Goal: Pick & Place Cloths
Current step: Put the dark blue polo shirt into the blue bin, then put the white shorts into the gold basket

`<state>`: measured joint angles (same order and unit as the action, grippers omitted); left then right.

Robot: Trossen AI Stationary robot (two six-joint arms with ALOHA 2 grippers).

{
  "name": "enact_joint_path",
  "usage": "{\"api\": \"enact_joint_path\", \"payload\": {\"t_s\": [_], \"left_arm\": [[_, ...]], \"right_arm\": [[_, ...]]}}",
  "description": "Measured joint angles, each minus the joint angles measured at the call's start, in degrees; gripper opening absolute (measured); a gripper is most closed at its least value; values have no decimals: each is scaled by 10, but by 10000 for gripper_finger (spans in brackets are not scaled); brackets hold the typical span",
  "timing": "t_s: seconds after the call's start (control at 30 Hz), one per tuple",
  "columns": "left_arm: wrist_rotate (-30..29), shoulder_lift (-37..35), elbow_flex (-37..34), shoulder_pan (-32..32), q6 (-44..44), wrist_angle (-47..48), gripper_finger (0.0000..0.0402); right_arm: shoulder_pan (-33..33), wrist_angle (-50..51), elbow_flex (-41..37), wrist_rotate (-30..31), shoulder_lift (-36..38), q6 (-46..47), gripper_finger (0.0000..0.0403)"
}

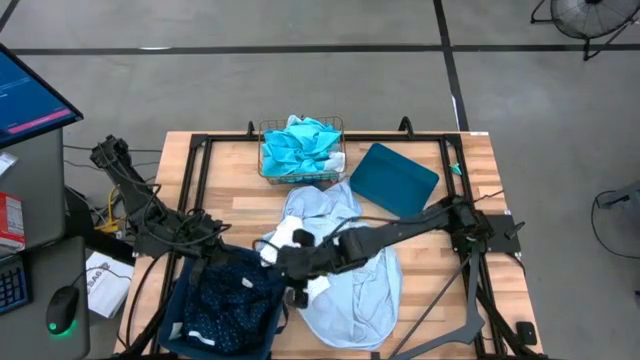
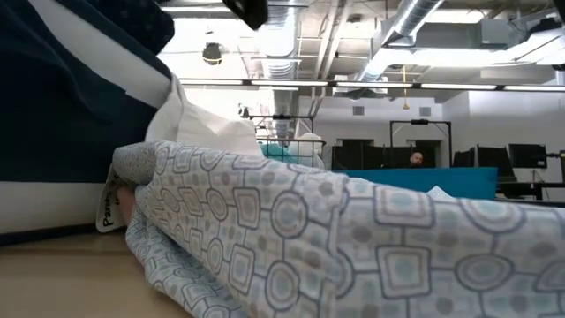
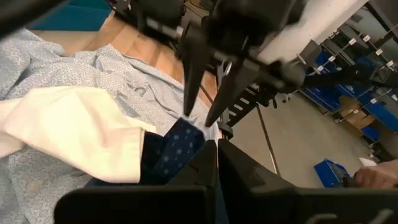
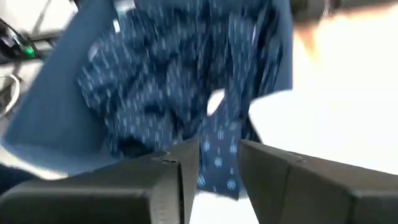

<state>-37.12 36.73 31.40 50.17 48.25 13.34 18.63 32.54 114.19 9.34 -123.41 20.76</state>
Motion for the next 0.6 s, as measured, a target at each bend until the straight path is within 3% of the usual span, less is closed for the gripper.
{"api": "enact_joint_path", "payload": {"t_s": [0.13, 0.37, 0.5, 0.6], "left_arm": [[0, 2, 0, 0, 0, 1, 1], [-1, 49, 0, 0, -34, 2, 1], [-11, 105, 0, 0, -84, -22, 1], [-35, 161, 0, -3, -125, -62, 1]], "right_arm": [[-12, -49, 0, 0, 5, -26, 98], [-14, -48, -2, -1, -6, -24, 92], [3, -25, -2, 12, 49, -9, 85], [25, -4, 1, 68, 107, -10, 74]]}}
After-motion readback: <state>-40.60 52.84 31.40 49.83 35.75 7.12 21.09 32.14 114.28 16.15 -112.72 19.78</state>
